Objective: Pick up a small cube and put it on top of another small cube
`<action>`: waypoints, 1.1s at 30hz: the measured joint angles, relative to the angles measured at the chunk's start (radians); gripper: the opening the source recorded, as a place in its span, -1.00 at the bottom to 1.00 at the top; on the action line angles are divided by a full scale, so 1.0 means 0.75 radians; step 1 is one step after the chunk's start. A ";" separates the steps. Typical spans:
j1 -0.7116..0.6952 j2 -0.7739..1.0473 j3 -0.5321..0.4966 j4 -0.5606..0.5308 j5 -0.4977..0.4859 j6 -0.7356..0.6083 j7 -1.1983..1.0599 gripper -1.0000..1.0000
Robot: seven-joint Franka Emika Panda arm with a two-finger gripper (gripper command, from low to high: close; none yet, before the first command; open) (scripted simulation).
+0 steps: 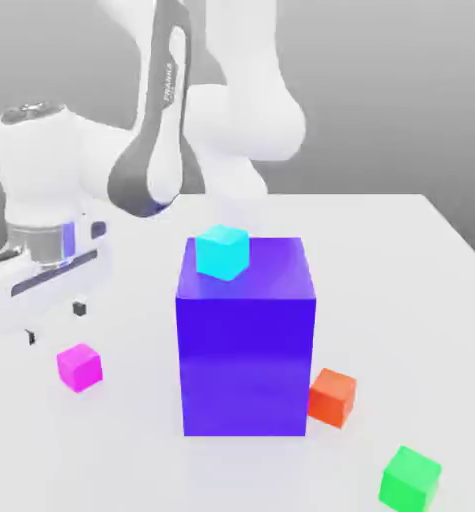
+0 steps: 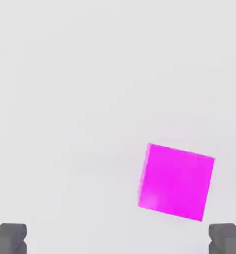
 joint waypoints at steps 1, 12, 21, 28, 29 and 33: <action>-0.001 0.040 0.004 -0.001 0.008 0.033 0.016 0.00; 0.044 0.355 -0.036 0.048 -0.015 0.290 0.054 -1.00; 0.033 0.099 -0.016 0.001 0.021 0.083 0.029 -1.00; 0.140 0.073 0.059 0.099 -0.021 -0.034 -0.317 -1.00; 0.148 0.089 0.070 0.125 -0.046 -0.049 -0.385 -1.00; 0.171 0.150 0.118 0.232 -0.163 -0.108 -0.653 -1.00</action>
